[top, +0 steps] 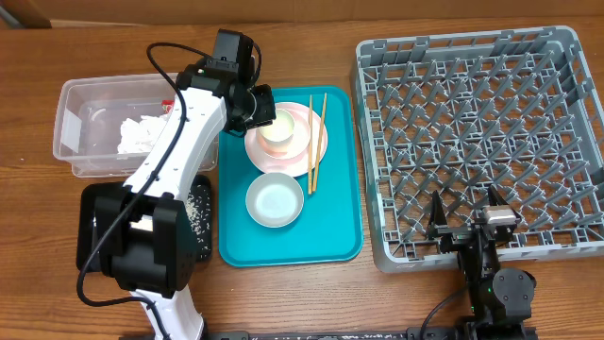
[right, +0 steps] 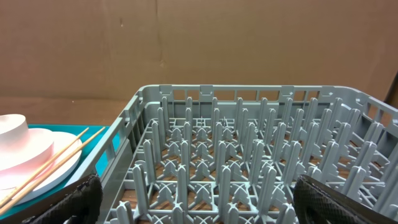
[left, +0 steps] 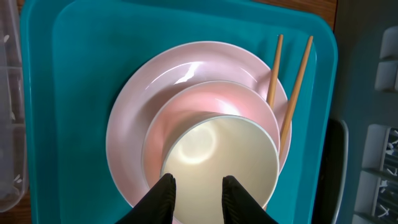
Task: Sort waste into correct bins and load items into the dishwasher
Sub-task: 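Lower the left gripper onto the white cup on the pink plates and grasp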
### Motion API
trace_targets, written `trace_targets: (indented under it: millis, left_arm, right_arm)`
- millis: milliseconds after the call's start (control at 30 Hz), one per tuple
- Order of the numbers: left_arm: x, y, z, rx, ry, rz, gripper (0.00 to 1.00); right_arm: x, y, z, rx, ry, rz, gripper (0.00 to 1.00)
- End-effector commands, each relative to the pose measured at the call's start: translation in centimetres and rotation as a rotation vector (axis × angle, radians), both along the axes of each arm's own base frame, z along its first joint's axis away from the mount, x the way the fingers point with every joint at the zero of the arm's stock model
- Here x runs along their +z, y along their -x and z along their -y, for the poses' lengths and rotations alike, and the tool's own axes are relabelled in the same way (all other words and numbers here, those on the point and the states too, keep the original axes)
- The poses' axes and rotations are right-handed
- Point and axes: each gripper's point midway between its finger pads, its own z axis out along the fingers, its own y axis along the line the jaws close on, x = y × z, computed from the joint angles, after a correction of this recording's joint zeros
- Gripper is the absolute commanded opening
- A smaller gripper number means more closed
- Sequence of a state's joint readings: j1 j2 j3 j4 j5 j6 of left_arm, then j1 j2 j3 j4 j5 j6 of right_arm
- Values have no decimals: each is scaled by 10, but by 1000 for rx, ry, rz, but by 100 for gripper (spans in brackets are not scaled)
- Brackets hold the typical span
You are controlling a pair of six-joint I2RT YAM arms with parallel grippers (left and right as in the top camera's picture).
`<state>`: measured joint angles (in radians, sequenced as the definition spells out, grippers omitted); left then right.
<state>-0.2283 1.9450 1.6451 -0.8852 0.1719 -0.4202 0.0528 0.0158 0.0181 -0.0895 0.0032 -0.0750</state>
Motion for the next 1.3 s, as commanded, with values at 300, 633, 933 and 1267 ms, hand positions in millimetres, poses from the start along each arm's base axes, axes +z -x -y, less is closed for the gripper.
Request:
trace_targets:
  millis: [300, 633, 933, 1267]
  left_arm:
    - [2, -9, -3, 24, -1, 25, 28]
    - [2, -10, -4, 27, -5, 27, 27]
    - [3, -10, -3, 25, -2, 29, 27]
    - [16, -14, -15, 49, 37, 44, 29]
  right_arm:
    - [-3, 0, 0, 2, 1, -1, 100]
    - [-3, 0, 0, 2, 1, -1, 100]
    - [-3, 0, 0, 2, 1, -1, 100]
    - [-3, 0, 0, 2, 1, -1, 100]
